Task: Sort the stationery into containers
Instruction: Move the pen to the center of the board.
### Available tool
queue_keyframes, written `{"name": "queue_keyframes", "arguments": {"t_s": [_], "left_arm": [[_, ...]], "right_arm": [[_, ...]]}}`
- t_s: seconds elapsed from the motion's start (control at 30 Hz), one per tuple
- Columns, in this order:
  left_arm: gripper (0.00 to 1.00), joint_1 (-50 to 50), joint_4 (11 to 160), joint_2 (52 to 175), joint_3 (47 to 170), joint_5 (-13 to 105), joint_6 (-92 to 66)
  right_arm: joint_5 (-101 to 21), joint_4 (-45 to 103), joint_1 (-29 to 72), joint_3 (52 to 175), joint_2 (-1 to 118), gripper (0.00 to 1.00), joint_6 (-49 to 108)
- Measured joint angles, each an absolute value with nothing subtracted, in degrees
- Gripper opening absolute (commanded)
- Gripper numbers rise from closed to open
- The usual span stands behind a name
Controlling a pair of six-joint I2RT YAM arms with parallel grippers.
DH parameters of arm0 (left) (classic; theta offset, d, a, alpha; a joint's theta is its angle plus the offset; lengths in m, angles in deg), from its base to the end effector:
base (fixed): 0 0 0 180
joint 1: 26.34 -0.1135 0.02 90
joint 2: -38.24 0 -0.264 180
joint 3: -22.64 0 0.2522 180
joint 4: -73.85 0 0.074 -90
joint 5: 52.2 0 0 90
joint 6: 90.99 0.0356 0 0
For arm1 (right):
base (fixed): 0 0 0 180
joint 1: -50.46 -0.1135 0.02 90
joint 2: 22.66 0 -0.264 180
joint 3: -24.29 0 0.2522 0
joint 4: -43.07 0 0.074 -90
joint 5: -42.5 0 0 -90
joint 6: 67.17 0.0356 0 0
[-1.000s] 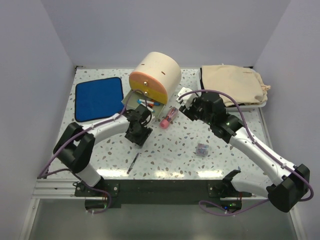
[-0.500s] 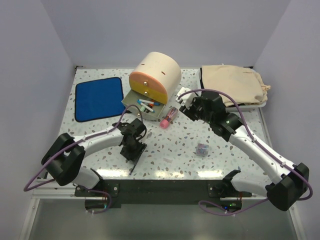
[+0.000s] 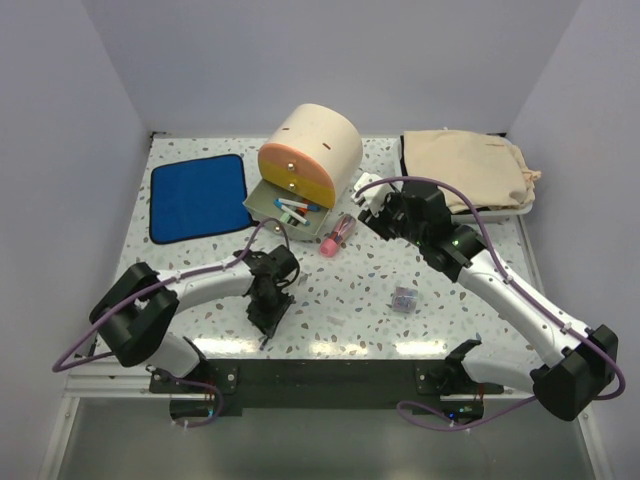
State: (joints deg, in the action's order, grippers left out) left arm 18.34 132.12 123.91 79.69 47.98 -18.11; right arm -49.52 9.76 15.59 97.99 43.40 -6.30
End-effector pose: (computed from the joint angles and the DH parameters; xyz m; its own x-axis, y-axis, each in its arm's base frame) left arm 0.1572 -0.1643 0.1471 -0.8843 0.4670 0.0001 0.4589 0.8691 -0.1846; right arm 0.2153 0.1485 0.3409 -0.0450 -0.6243 -0.7799 -0.6493 0.6115 -0.4521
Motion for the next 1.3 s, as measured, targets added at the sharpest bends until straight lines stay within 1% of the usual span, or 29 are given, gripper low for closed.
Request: {"name": "queue_keyframes", "arguments": {"t_s": [0.03,0.07,0.17,0.2,0.47,0.57,0.83,0.97,1.1,1.23,1.3], "left_arm": [[0.2,18.34,132.36,124.35,79.93,47.83,-18.22],[0.14,18.34,132.62,124.8,80.24,47.78,-18.33],[0.02,18.37,134.04,127.41,82.32,47.93,-18.7],[0.01,18.39,134.67,128.5,83.41,48.07,-18.73],[0.0,18.78,133.65,138.73,96.48,46.25,-12.32],[0.0,18.78,132.4,140.13,98.6,44.98,-8.91],[0.0,19.35,128.93,137.24,95.32,43.94,-0.78],[0.0,19.57,127.72,136.3,94.49,41.49,4.4],[0.0,19.55,123.7,133.0,90.69,38.12,11.77],[0.0,19.02,120.14,129.05,85.99,36.63,18.83],[0.0,17.99,119.53,127.78,84.72,37.51,21.4]], "right_arm": [[-49.5,10.04,15.59,97.91,43.4,0.5,-6.34],[-49.52,10.35,15.61,97.8,43.4,0.5,-6.34],[-49.54,11.4,15.59,97.01,43.33,0.5,-6.69],[-49.56,11.81,15.61,96.48,43.25,0.49,-6.82],[-49.74,11.31,17.82,94.61,42.68,0.48,-5.38],[-49.0,9.12,20.33,94.61,42.0,0.49,-4.13],[-45.02,2.85,23.07,94.61,38.31,0.49,-3.17],[-37.54,-2.55,23.17,94.47,35.16,0.52,-6.65],[-28.25,-7.16,23.13,93.12,32.27,0.51,-8.27],[-22.53,-5.96,22.89,91.13,31.92,0.5,-4.0],[-22.33,-4.19,21.54,88.88,31.22,0.5,-2.41]]}}
